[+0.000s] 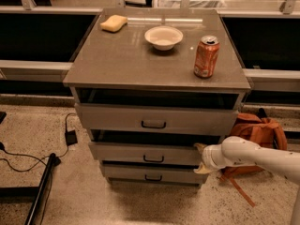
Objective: Open middle drawer
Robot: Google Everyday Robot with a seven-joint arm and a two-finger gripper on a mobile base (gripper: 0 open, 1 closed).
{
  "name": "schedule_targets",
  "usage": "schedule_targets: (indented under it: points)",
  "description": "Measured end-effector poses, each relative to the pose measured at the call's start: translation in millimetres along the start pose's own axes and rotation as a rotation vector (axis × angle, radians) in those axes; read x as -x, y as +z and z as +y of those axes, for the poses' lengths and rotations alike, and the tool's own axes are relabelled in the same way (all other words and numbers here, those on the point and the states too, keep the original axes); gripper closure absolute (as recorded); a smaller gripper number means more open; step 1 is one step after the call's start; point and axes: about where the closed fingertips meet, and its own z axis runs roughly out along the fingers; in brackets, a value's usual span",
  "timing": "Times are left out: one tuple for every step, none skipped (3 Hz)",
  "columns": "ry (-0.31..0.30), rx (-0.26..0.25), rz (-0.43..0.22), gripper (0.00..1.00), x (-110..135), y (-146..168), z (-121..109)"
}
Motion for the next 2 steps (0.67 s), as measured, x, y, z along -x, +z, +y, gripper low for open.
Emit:
schedule_targets:
  points:
    - [0.0,0.001,0.001,0.45,0,0,0]
    - [-0.007,0.034,0.018,0.45,4,-11,18]
